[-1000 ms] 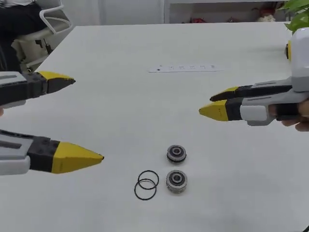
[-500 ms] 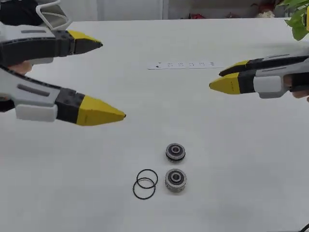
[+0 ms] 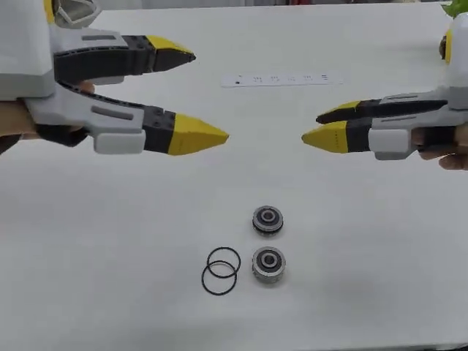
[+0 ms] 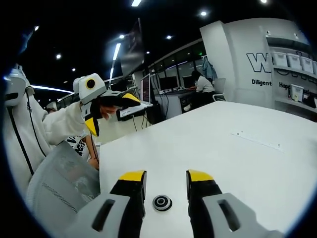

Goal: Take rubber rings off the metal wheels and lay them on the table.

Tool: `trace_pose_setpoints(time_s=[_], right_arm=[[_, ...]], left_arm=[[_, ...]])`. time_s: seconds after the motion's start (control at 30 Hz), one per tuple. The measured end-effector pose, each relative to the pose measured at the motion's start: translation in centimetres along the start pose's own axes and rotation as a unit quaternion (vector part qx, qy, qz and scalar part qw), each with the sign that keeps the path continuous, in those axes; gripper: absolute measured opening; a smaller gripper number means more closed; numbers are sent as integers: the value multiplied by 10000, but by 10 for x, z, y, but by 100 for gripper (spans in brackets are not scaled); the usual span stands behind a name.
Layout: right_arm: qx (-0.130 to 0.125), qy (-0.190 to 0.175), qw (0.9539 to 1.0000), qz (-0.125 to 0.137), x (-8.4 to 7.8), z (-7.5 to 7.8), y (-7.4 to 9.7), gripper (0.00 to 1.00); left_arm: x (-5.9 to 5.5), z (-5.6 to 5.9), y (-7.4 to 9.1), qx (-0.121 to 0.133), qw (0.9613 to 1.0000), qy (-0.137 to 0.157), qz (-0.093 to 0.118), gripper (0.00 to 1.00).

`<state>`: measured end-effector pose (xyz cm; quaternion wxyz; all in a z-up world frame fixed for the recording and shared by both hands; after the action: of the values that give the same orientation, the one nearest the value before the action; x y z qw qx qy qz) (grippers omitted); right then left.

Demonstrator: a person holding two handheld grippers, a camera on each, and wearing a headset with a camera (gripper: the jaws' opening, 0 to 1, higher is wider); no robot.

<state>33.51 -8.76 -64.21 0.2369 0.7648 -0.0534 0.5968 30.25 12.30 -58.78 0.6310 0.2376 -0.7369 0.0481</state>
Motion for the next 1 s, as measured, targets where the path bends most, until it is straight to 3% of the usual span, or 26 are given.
trace_pose_setpoints(time_s=[0.13,0.27,0.47,0.53,0.73,0.9,1.0], right_arm=[[60,-47,10000,64,-14,1,-8,27],[46,-44,10000,-76,-28,5,-14,26],[49,-153,9992,-361,-50,10,-19,26],[76,-146,9990,-427,-55,9,-22,26],[180,-48,9971,-734,-71,6,-32,26],[185,30,9954,-939,-85,3,-38,25],[182,46,9947,-1009,-91,5,-38,23]], left_arm=[[-16,-2,-15,-56,9999,123,-78,62],[-32,-2,-28,-154,9995,189,-220,61],[-47,0,-46,-357,9987,314,-204,58],[-55,2,-51,-439,9980,325,-321,57],[-78,3,-66,-452,9975,448,-305,50],[-97,5,-77,-360,9969,491,-490,47],[-107,12,-81,-375,9962,504,-607,45]])
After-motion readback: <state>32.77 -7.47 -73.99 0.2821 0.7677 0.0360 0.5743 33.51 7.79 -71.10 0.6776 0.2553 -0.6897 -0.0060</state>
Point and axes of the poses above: the centre of the closed fingertips' face, and the gripper's own axes: y roughly backward along the fingers, z roughly to its right, x roughly out of its top, the point moved 7 cm from there along y, roughly backward along the fingers, and after that the axes turned 2 degrees about z, right-handed, at the moved point
